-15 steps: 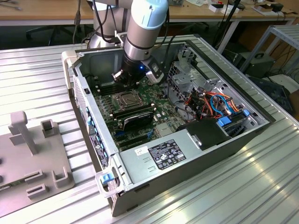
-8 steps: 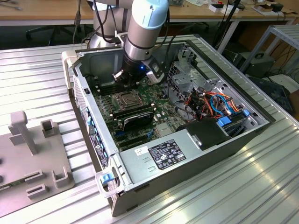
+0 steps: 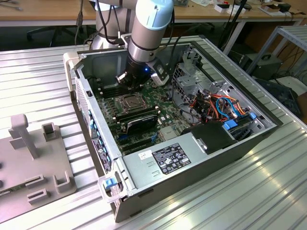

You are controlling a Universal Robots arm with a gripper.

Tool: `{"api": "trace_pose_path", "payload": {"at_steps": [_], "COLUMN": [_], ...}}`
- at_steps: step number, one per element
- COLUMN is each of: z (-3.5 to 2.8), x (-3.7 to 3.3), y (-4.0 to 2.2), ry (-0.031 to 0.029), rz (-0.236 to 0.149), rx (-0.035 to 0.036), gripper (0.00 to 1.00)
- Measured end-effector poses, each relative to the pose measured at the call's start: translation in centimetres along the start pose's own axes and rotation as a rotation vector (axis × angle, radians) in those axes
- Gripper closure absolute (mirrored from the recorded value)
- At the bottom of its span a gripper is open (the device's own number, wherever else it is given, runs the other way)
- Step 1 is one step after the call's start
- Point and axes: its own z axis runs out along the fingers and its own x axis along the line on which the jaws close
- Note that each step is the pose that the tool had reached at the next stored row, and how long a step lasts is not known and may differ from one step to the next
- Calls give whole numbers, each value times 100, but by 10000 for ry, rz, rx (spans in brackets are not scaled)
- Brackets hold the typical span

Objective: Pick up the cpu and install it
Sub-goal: 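Install the first cpu locking lever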

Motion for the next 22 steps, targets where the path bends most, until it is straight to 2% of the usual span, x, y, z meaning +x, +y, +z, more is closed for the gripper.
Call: {"api": "trace_pose_path", "payload": {"at_steps": [11, 22], "z": [-2, 16], "x": [1, 2], "y": [-12, -20], "ry": [4, 14], "rz": [-1, -3], "rx": [31, 114], "gripper": [89, 89]}}
